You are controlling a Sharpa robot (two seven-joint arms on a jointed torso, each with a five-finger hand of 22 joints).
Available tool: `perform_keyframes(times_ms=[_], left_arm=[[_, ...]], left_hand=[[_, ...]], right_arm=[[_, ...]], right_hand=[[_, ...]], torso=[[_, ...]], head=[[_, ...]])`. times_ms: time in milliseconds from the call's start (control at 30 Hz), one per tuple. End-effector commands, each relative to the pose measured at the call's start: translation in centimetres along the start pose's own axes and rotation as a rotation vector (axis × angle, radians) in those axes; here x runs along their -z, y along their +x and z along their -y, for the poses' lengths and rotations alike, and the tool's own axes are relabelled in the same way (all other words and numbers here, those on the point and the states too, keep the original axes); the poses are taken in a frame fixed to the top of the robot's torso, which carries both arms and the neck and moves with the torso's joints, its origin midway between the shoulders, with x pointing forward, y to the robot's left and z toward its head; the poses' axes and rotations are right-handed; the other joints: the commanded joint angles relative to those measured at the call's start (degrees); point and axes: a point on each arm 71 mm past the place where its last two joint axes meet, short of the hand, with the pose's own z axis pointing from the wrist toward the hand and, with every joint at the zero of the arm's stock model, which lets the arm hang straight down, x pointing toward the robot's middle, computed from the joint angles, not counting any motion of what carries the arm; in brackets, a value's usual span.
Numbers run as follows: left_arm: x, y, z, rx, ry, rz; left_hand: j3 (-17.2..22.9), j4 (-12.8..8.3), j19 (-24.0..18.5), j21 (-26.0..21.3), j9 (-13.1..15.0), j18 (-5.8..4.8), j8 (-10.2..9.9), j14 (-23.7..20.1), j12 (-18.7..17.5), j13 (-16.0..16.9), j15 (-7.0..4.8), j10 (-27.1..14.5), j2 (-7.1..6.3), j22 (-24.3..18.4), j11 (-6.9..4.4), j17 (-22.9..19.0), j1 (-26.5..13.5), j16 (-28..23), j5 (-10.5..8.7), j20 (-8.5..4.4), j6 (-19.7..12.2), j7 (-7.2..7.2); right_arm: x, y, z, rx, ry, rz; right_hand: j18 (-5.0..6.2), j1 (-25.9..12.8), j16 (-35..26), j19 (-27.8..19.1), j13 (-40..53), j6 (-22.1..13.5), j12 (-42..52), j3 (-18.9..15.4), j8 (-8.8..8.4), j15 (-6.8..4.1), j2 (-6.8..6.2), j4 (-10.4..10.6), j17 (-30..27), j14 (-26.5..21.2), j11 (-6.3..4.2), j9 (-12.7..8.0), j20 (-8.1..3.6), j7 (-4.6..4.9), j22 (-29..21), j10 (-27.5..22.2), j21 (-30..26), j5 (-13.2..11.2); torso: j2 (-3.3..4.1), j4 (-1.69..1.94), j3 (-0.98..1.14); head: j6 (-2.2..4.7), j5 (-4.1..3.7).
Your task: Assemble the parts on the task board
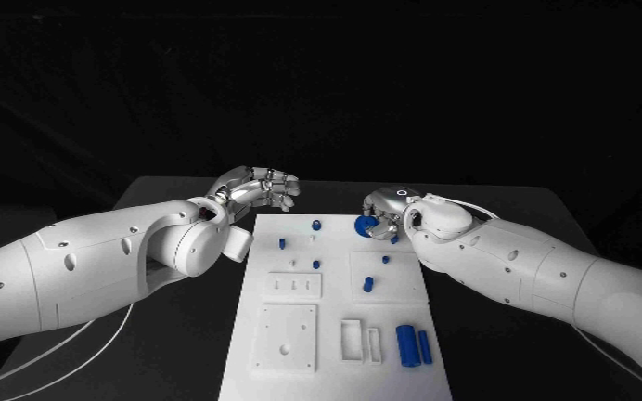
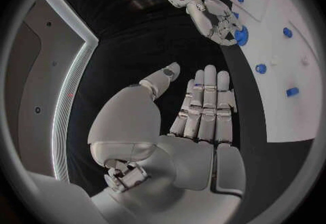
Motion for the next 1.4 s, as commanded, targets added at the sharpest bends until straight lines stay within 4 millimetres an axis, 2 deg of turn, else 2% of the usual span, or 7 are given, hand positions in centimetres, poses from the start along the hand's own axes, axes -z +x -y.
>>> perform_keyframes(times_ms=[33, 267, 733, 1100, 1400], left_arm=[[0.0, 0.2, 0.1, 0.002, 0.008, -0.015], [0.0, 0.2, 0.1, 0.002, 0.007, -0.015], [0.0, 0.2, 0.1, 0.002, 0.006, -0.014], [0.0, 0.0, 0.1, -0.001, 0.008, -0.006], [0.1, -0.3, 0.1, -0.007, 0.01, 0.001]], left_hand=[[0.2, 0.1, -0.5, 0.4, 0.1, 1.01, -0.3, -0.4, -0.3, 0.1, 0.09, 0.1, -0.11, 1.1, 0.16, 0.1, -0.6, 0.1, 0.03, -0.03, 0.1, 0.04], [0.2, 0.2, -0.5, 0.4, 0.1, 1.01, -0.4, -0.4, -0.3, 0.1, 0.09, 0.1, -0.1, 1.1, 0.18, 0.1, -0.6, 0.1, 0.04, -0.02, 0.2, 0.06], [0.2, 0.2, -0.6, 0.4, 0.1, 1.02, -0.4, -0.5, -0.3, 0.1, 0.09, 0.1, -0.13, 1.1, 0.2, 0.1, -0.7, 0.1, 0.09, -0.02, 0.1, 0.1], [0.2, 0.2, -0.6, 0.4, 0.2, 1.03, -0.4, -0.5, -0.4, 0.1, 0.1, 0.1, -0.17, 1.1, 0.22, 0.1, -0.6, 0.1, 0.13, -0.03, 0.1, 0.14], [0.3, 0.1, -0.6, 0.4, 0.2, 1.04, -0.4, -0.5, -0.4, 0.1, 0.1, 0.1, -0.19, 1.1, 0.24, 0.1, -0.5, 0.1, 0.16, -0.02, 0.1, 0.16]], right_arm=[[0.2, 1.6, -0.1, 0.025, -0.008, -0.101], [0.2, 1.7, -0.2, 0.026, -0.01, -0.107], [0.3, 1.0, -0.6, 0.064, -0.019, -0.018], [0.9, 0.1, -1.9, 0.114, -0.04, 0.09], [1.4, -0.7, -3.4, 0.137, -0.062, 0.169]], right_hand=[[5.79, -0.1, -0.3, -0.1, -0.2, 13.0, 0.2, 0.5, 0.22, -0.36, 0.64, 0.0, 0.1, 0.0, -2.11, 0.2, 0.03, -2.62, 1.0, -1.4, 0.3, -0.1], [5.79, -0.4, -0.3, 0.0, -0.4, 13.4, 0.2, 0.9, 0.2, -0.52, 1.23, 0.4, 0.2, 0.1, -2.27, 0.4, 0.09, -2.78, 1.0, -1.1, 0.3, -0.1], [5.79, -0.5, -0.3, 0.4, -0.7, 13.9, 0.2, 1.9, 0.05, -0.76, 0.55, 0.5, 0.5, 0.5, -2.51, 0.7, -0.02, -3.01, 0.9, -0.5, 0.6, 0.0], [5.79, -0.1, -0.7, 1.2, -1.3, 14.7, 0.1, 3.8, -0.37, -1.01, -1.02, 0.9, 0.8, 1.3, -2.75, 1.1, -0.23, -3.24, 0.8, 0.4, 0.8, 0.1], [5.79, -0.1, -0.8, 1.7, -1.6, 15.3, 0.1, 4.8, -0.64, -1.16, -2.71, 1.7, 1.2, 1.6, -2.9, 1.3, -0.45, -3.38, 0.7, 0.9, 0.9, 0.1]], torso=[[0.0, 0.02, -0.01], [0.0, -0.02, 0.0], [-0.03, -0.05, -0.03], [-0.02, 0.08, -0.09], [-0.06, -0.08, -0.07]], head=[[-0.04, -0.01], [-0.14, 0.01], [-0.08, 0.07], [0.05, 0.11], [0.25, 0.34]])
